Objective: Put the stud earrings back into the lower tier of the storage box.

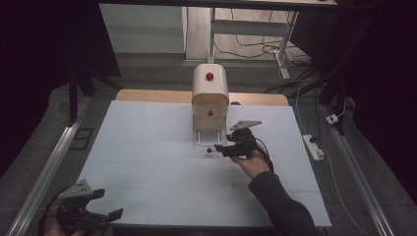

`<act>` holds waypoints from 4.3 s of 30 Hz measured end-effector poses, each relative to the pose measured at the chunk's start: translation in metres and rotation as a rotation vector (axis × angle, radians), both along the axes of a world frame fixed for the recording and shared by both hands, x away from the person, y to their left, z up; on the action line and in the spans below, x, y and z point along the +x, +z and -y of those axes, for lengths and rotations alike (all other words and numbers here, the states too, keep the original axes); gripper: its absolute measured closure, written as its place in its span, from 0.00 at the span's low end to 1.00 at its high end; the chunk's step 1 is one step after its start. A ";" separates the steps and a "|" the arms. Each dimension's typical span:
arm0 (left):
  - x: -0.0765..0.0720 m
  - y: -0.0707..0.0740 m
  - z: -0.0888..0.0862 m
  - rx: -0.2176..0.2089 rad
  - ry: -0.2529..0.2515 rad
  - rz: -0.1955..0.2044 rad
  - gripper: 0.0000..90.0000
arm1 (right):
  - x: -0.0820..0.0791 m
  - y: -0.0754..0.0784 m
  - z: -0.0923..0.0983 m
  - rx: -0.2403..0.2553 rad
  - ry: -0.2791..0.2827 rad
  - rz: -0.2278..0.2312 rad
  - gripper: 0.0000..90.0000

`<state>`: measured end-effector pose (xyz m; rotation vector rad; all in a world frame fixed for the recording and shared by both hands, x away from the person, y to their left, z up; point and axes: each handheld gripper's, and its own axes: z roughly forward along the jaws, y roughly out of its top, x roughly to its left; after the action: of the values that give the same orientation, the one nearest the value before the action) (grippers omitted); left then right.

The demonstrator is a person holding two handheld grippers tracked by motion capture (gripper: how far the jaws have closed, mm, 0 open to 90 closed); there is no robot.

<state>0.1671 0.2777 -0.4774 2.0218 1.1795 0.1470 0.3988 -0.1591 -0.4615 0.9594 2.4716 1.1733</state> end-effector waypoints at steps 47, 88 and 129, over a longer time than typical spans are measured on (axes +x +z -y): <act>0.000 0.000 0.001 0.009 0.008 0.005 0.00 | -0.067 -0.039 0.025 -0.287 0.137 -0.168 0.00; 0.001 0.000 0.001 0.012 0.010 -0.004 0.01 | -0.071 -0.028 0.016 -0.350 0.229 -0.217 0.91; 0.002 0.000 0.001 0.013 0.011 -0.010 0.01 | -0.064 0.005 0.015 -0.155 0.179 -0.035 0.91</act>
<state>0.1687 0.2766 -0.4778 2.0299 1.1982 0.1507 0.3348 -0.1737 -0.4565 0.7356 2.6772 1.0034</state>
